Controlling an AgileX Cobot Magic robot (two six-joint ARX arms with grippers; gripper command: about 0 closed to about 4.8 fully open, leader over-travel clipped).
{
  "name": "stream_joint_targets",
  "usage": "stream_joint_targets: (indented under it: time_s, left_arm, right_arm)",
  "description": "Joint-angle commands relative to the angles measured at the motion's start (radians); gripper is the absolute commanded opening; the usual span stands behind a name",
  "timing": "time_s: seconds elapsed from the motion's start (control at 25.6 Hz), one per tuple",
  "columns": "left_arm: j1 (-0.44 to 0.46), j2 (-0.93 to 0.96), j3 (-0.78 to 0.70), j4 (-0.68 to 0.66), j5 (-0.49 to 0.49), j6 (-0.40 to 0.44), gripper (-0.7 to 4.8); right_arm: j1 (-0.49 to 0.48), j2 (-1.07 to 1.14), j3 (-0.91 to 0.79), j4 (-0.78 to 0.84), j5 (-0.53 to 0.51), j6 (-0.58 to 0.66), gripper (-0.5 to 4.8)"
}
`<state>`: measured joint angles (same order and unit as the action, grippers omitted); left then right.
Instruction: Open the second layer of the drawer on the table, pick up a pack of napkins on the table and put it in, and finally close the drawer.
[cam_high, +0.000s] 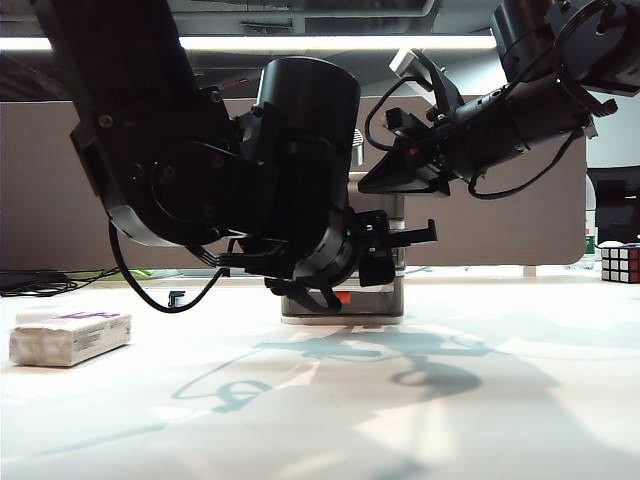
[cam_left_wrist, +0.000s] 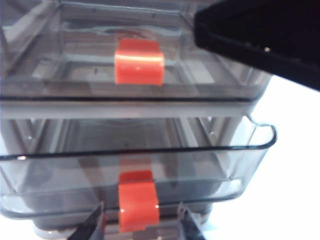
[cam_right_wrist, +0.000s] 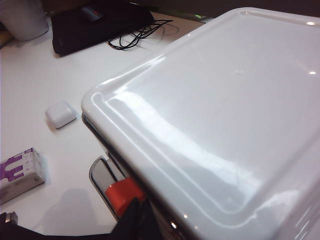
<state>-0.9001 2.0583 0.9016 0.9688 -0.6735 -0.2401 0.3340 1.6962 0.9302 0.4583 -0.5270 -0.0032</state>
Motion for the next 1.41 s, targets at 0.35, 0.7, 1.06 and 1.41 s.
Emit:
stream_joint_targets:
  time_s: [0.35, 0.7, 1.06, 1.41]
  left_arm:
    - [0.008, 0.002, 0.013, 0.065, -0.034, 0.004, 1.69]
    - [0.017, 0.006, 0.020, 0.065, -0.017, 0.005, 0.78]
    - [0.017, 0.006, 0.020, 0.064, -0.010, 0.005, -0.06]
    - [-0.019, 0.006, 0.017, 0.048, -0.017, 0.027, -0.06]
  right_arm:
    - [0.002, -0.003, 0.005, 0.017, -0.008, 0.003, -0.05]
    - [0.002, -0.003, 0.005, 0.017, -0.011, 0.003, -0.05]
    - [0.005, -0.003, 0.005, 0.018, -0.010, 0.003, -0.05]
    - [0.005, -0.003, 0.006, 0.021, 0.012, 0.003, -0.05]
